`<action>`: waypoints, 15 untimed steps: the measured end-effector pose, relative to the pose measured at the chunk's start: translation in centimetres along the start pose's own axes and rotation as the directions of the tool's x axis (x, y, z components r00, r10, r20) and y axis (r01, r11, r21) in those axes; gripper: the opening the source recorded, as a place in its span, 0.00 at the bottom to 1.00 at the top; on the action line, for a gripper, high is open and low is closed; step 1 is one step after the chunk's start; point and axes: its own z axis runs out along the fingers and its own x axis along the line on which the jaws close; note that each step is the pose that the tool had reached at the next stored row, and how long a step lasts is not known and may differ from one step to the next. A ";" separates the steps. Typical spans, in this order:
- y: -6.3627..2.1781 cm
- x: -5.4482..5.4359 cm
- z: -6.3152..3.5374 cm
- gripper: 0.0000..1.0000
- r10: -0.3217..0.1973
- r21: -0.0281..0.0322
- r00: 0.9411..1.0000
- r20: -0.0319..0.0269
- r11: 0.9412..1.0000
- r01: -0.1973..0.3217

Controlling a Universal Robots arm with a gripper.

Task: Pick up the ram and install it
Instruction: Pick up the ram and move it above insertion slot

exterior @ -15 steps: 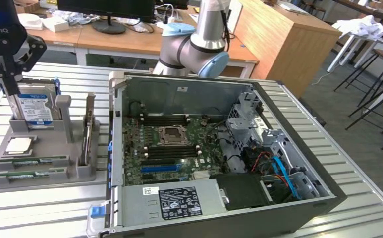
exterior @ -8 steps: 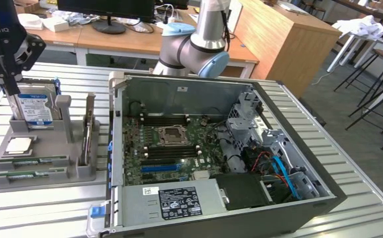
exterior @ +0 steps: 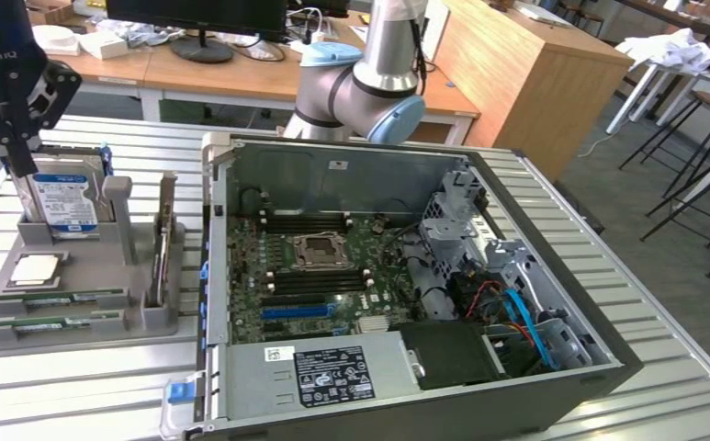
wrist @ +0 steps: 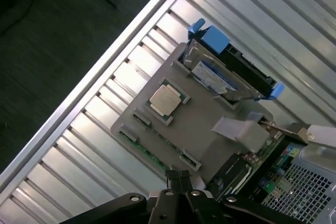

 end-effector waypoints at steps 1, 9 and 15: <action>0.00 0.0 0.00 0.10 -0.018 0.000 1.000 -0.001 1.000 0.018; 0.00 0.0 0.01 0.10 -0.161 -0.003 0.987 -0.007 0.987 0.161; 0.00 0.0 0.02 0.10 -0.260 -0.006 0.966 -0.011 0.966 0.260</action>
